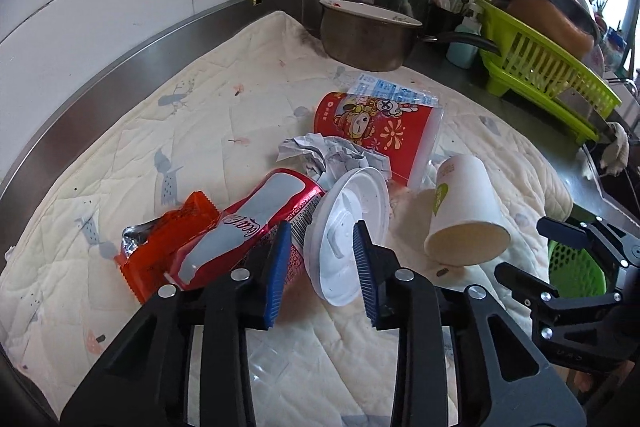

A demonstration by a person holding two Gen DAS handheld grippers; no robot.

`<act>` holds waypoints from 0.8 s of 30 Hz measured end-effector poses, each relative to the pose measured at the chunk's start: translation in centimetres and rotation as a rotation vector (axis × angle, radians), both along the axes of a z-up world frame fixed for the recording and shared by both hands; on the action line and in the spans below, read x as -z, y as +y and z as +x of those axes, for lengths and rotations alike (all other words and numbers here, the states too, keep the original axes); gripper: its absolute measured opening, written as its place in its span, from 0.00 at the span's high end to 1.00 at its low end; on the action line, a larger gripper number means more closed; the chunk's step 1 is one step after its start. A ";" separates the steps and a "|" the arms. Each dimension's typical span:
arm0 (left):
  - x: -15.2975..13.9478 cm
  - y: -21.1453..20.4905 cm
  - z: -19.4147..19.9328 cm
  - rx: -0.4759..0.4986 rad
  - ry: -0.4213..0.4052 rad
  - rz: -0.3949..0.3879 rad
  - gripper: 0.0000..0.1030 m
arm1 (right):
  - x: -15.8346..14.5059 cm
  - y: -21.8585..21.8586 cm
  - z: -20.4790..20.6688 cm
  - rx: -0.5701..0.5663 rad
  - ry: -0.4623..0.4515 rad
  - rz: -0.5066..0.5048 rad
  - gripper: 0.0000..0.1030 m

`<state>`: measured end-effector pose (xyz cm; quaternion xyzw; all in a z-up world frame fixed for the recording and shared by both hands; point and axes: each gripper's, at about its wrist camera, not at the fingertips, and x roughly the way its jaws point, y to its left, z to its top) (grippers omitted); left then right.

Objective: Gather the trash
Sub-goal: 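Grasp the white plastic lid with the left tool while the right tool grasps the white paper cup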

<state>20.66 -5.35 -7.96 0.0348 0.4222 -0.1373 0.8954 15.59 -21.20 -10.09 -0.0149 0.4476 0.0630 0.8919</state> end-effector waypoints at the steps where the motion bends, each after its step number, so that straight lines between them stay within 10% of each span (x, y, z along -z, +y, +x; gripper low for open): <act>1: 0.1 -0.1 0.1 0.004 0.001 0.006 0.71 | 0.2 0.0 0.2 0.006 0.004 -0.006 0.32; 24: 0.2 -0.8 -1.5 0.015 -0.016 -0.001 0.96 | 0.6 -2.0 -0.9 0.051 0.012 0.019 0.98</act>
